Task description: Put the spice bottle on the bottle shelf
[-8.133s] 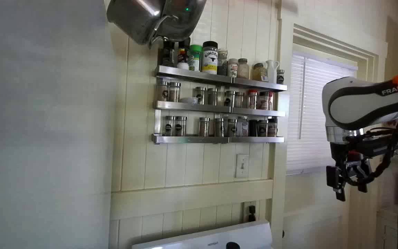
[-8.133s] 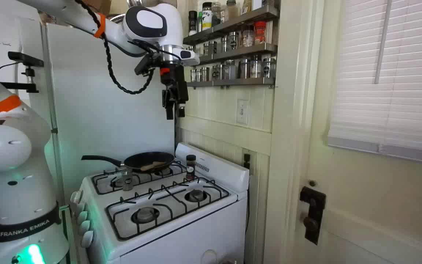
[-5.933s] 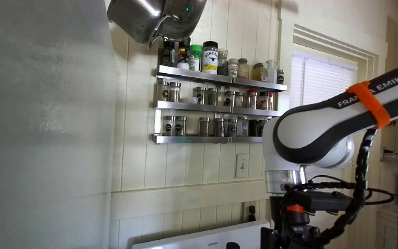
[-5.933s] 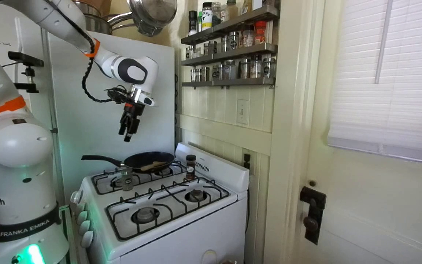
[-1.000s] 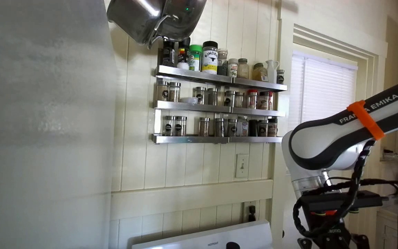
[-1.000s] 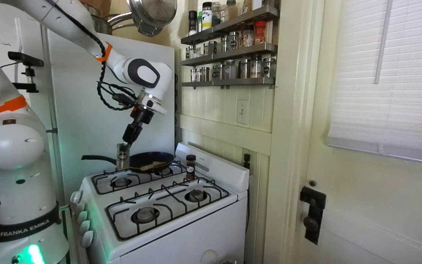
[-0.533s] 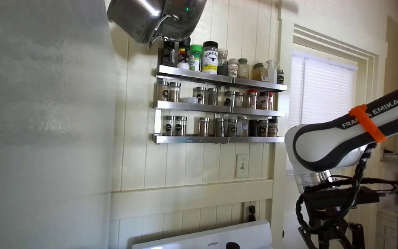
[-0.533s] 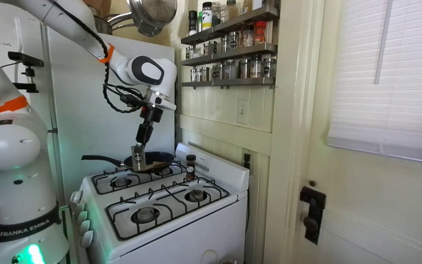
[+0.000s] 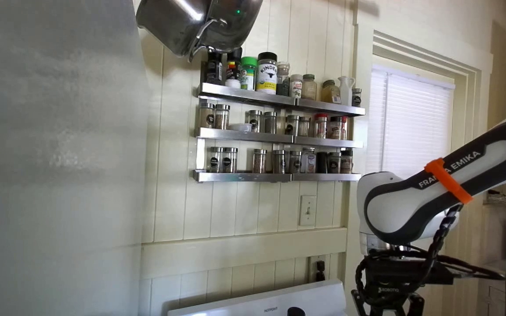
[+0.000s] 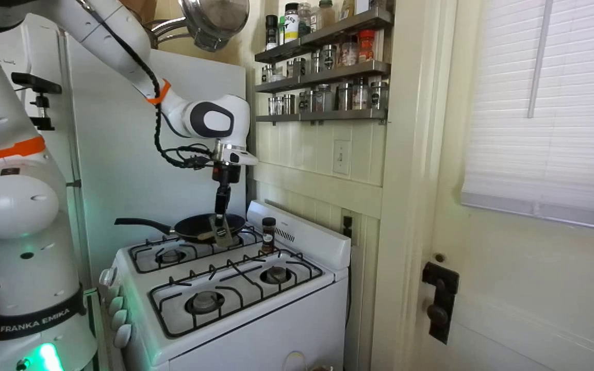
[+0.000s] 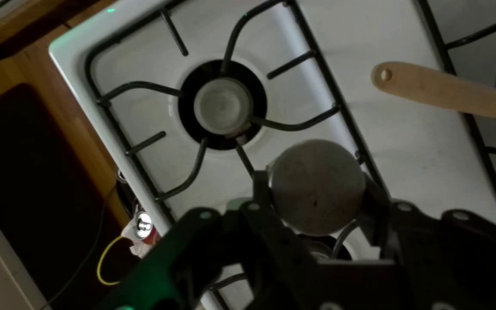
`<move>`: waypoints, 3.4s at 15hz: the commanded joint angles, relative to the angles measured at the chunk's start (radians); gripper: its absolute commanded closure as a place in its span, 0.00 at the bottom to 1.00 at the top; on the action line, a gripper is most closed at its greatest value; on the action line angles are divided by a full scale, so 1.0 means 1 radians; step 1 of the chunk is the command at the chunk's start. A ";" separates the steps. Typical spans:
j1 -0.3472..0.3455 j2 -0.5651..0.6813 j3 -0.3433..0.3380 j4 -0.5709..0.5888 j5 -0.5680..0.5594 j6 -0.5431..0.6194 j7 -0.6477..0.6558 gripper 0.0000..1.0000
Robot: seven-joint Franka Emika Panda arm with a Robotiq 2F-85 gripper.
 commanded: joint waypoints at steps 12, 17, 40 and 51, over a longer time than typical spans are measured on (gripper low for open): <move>0.155 0.180 0.022 0.085 0.267 0.053 -0.280 0.75; 0.180 0.207 0.035 0.119 0.345 -0.074 -0.320 0.75; 0.125 0.232 -0.009 0.078 0.115 0.147 -0.346 0.75; 0.127 0.394 -0.005 0.195 0.190 0.129 -0.605 0.75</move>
